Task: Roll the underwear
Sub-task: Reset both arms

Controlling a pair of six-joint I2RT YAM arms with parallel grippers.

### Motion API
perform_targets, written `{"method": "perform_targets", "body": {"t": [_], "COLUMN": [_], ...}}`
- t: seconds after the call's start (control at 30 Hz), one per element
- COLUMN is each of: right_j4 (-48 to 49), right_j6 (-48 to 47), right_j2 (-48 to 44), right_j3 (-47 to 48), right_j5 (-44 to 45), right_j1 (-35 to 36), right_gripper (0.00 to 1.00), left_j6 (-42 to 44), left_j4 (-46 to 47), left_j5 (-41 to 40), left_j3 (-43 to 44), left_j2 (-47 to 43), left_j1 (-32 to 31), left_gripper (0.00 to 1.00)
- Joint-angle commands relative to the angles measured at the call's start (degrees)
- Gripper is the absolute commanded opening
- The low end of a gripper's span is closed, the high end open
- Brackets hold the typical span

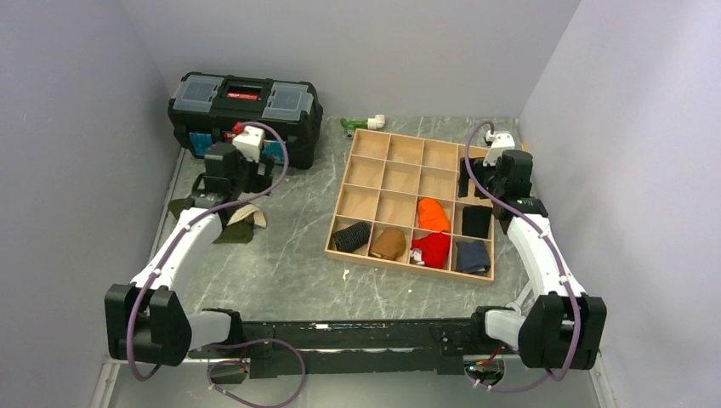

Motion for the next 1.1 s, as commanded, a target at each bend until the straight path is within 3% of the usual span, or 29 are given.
{"method": "perform_targets", "body": {"t": [0.0, 0.17, 0.3, 0.63, 1.07], "right_j4": [5.9, 6.2, 3.9, -1.2, -3.2], "right_j6": [5.4, 5.7, 7.1, 6.4, 1.7], "right_j2": [-3.6, -5.7, -5.9, -12.0, -27.4], "right_j3": [-1.9, -2.2, -0.7, 1.2, -8.4], "right_j5": [6.2, 7.4, 7.6, 8.2, 6.0], "right_j1": [-0.9, -1.4, -1.4, -1.4, -1.4], "right_gripper": [1.0, 1.0, 1.0, 1.0, 1.0], "left_j6": [-2.2, -5.5, -6.4, -2.2, -0.5], "left_j4": [-0.7, 1.2, 0.0, -6.0, -6.4], "left_j5": [6.7, 16.0, 18.7, 21.7, 24.4], "left_j3": [2.8, 0.8, -0.2, -0.9, -11.3], "left_j2": [-2.2, -6.1, -9.5, -23.0, -38.2], "left_j1": [7.8, 18.1, 22.0, 23.1, 23.1], "left_gripper": [0.99, 1.0, 0.99, 1.0, 0.99]}}
